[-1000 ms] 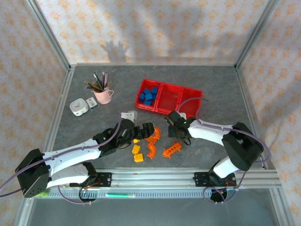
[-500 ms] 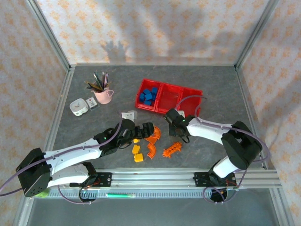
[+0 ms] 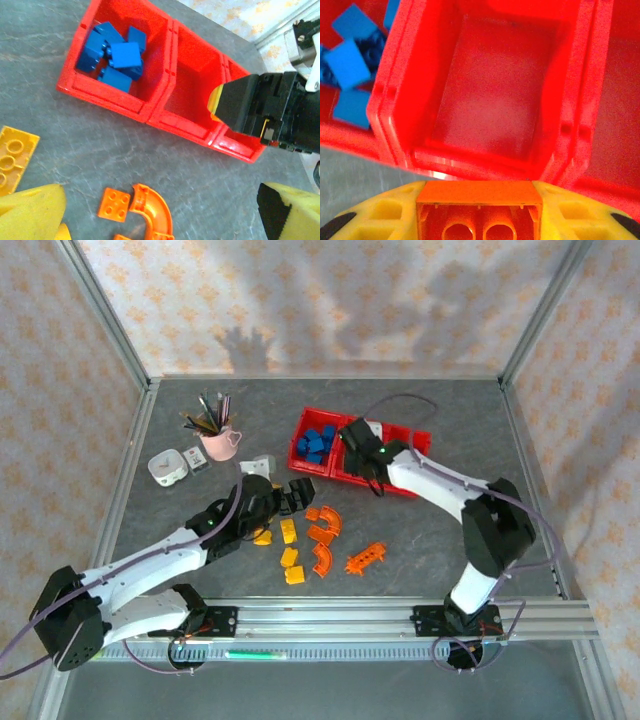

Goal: Sort the legos into containers by color
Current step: Place the lego in the container.

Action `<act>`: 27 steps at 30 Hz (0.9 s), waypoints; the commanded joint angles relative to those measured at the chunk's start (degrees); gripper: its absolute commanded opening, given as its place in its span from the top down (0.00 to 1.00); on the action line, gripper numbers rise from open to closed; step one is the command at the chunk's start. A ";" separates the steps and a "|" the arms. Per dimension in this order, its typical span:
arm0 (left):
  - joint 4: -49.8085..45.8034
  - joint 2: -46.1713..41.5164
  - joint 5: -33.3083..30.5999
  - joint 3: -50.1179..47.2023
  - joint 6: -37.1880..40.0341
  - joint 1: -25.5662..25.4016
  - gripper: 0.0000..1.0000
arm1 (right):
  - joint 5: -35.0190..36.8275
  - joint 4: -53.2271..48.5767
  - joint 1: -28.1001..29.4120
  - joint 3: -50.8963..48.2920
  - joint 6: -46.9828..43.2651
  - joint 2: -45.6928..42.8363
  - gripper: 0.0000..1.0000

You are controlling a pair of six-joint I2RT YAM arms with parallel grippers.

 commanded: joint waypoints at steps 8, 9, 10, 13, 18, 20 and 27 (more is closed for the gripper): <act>1.84 4.17 2.69 3.48 3.35 3.23 0.01 | 4.74 -3.27 -3.49 15.40 -3.17 12.21 0.42; 1.65 4.17 2.61 3.57 3.47 3.29 0.01 | 4.82 -3.51 -3.49 15.66 -3.12 12.19 0.40; 1.32 4.05 2.46 3.69 3.64 3.29 0.01 | 4.79 -3.52 -3.53 15.58 -3.18 11.73 0.39; 0.46 3.44 2.07 3.79 4.25 3.29 0.01 | 4.05 -3.21 -3.47 13.68 -3.04 8.77 0.35; -0.91 1.83 3.00 3.33 4.62 3.20 0.01 | 4.27 -3.83 -1.21 6.39 -0.86 0.63 0.32; -1.40 1.14 3.88 2.68 4.62 3.20 0.01 | 4.49 -4.97 0.11 2.33 1.32 -2.84 0.29; -2.68 -2.16 4.92 -0.03 3.94 0.79 0.01 | 5.49 -9.48 5.78 -11.62 12.13 -14.92 0.23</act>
